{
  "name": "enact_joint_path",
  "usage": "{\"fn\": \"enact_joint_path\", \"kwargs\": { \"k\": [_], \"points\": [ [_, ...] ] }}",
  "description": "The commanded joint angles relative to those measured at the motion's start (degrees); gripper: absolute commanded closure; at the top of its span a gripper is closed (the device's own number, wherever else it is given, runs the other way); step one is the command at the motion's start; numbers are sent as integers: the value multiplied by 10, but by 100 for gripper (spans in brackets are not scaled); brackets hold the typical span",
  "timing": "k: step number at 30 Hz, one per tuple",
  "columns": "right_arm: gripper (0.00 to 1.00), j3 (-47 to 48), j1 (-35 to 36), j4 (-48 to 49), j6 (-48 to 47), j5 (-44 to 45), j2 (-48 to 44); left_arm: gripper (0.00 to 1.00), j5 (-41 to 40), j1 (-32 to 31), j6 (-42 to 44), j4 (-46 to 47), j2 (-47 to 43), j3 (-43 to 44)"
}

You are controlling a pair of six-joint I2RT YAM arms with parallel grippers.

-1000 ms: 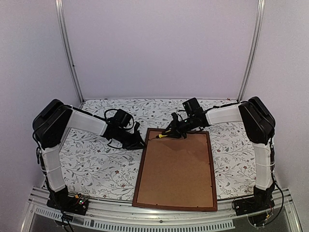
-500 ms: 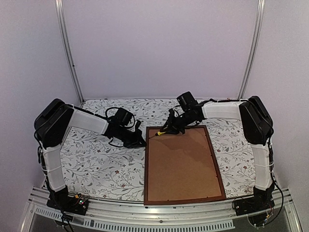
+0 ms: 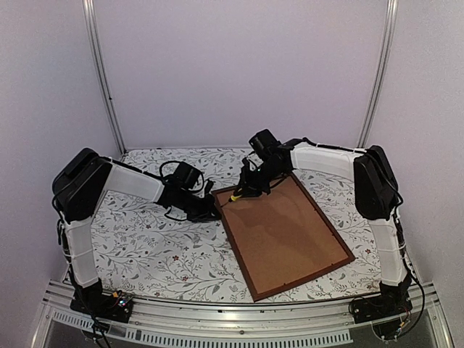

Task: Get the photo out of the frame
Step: Release the fastener from the backboard.

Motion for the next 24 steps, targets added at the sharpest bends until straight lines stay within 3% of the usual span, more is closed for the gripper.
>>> {"fn": "enact_joint_path", "kwargs": {
  "k": [1, 10, 18, 24],
  "points": [
    [100, 56, 50, -55, -49, 21, 35, 96, 14, -33, 3, 5, 19, -9],
    [100, 70, 62, -86, -73, 34, 39, 93, -21, -1, -45, -3, -73, -64],
    [100, 77, 73, -104, -96, 34, 34, 73, -66, 33, -81, 0, -128, -102],
    [100, 75, 84, -110, -106, 36, 28, 65, -121, 48, -116, 0, -161, -147]
  ]
}}
